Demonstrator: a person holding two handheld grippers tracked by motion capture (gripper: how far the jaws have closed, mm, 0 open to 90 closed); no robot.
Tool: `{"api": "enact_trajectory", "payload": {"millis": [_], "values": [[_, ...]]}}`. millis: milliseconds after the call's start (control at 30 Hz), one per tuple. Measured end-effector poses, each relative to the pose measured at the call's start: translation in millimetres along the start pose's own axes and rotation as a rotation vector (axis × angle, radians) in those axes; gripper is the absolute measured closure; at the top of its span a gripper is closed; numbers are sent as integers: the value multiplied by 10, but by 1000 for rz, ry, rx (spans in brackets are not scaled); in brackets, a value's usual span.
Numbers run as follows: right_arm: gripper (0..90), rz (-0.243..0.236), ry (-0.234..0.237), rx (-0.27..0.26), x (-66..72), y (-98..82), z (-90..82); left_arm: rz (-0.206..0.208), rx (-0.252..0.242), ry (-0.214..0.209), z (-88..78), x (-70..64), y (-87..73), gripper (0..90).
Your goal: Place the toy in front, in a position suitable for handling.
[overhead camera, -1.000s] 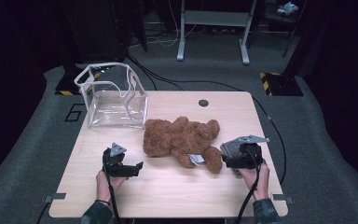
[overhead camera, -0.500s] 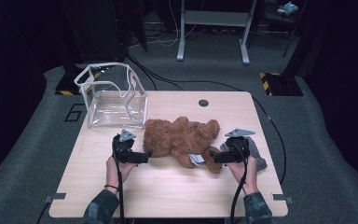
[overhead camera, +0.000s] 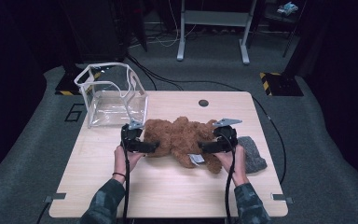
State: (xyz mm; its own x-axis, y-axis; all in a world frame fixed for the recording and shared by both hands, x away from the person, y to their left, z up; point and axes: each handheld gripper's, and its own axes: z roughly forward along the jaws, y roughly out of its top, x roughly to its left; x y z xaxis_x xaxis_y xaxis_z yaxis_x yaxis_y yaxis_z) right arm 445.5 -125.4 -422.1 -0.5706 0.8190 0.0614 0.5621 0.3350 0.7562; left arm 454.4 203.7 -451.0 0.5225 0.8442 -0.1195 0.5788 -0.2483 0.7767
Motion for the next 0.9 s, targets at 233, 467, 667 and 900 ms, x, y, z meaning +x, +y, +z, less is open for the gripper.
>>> {"api": "enact_trajectory", "payload": {"millis": [233, 467, 667, 900], "values": [[122, 7, 1, 11, 6, 129, 181, 20, 22, -4, 104, -4, 44, 61], [392, 29, 7, 37, 0, 149, 368, -8, -13, -47, 163, 0, 26, 237], [640, 34, 49, 22, -27, 76, 404, 17, -26, -47, 172, -25, -19, 489], [724, 23, 47, -30, 37, 61, 349, 29, -46, -32, 103, -64, -9, 595]]}}
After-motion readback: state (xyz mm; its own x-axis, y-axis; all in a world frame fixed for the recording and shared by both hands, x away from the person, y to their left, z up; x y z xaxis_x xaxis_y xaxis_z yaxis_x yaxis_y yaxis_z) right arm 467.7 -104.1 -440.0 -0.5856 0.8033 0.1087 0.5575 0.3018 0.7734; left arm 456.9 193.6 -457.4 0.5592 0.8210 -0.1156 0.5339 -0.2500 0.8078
